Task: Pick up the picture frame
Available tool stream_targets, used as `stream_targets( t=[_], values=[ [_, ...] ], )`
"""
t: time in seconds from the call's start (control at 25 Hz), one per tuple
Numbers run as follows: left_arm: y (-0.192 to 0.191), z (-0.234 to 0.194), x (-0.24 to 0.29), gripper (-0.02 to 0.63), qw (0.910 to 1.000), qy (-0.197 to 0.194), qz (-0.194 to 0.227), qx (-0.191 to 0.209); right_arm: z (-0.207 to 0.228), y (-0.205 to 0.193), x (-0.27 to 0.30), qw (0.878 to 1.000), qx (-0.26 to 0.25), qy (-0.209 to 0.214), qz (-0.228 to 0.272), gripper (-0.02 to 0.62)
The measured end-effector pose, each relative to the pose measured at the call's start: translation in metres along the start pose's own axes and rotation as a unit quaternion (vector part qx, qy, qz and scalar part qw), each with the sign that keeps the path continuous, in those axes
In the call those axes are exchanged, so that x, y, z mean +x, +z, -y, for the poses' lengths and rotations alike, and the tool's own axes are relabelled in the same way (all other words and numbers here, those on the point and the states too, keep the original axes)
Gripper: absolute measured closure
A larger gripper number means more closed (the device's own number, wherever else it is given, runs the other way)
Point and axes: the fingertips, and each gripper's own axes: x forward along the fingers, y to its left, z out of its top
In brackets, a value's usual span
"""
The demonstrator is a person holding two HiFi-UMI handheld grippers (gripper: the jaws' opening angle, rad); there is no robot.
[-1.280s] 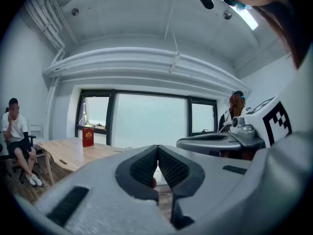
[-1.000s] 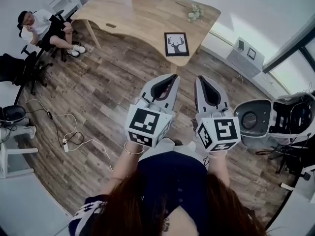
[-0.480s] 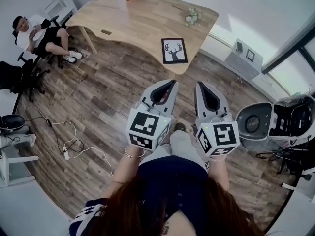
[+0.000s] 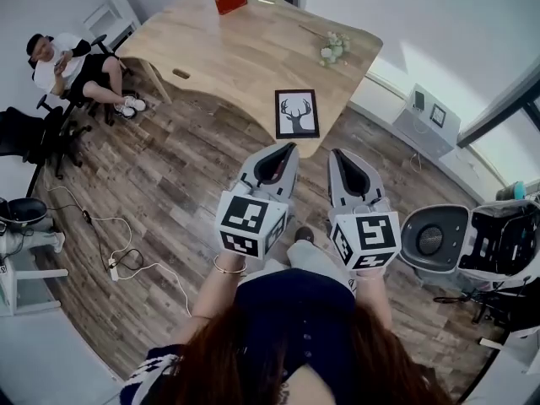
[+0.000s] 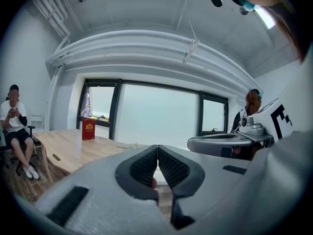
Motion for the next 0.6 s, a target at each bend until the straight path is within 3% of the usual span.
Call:
stream_targets(
  t=[0.44,0.6],
  values=[
    [-0.020,-0.038,0.079,0.580,0.9979,0.057,-0.028,-0.004,0.054,-0.014,0.068,0.998,-0.013,0.053,-0.041,0.569],
    [-0.033,-0.048,0.095,0.579,0.9968,0.065,-0.040,-0.025,0.066,-0.025,0.087,0.996,-0.010,0.062,-0.056,0.568]
  ],
)
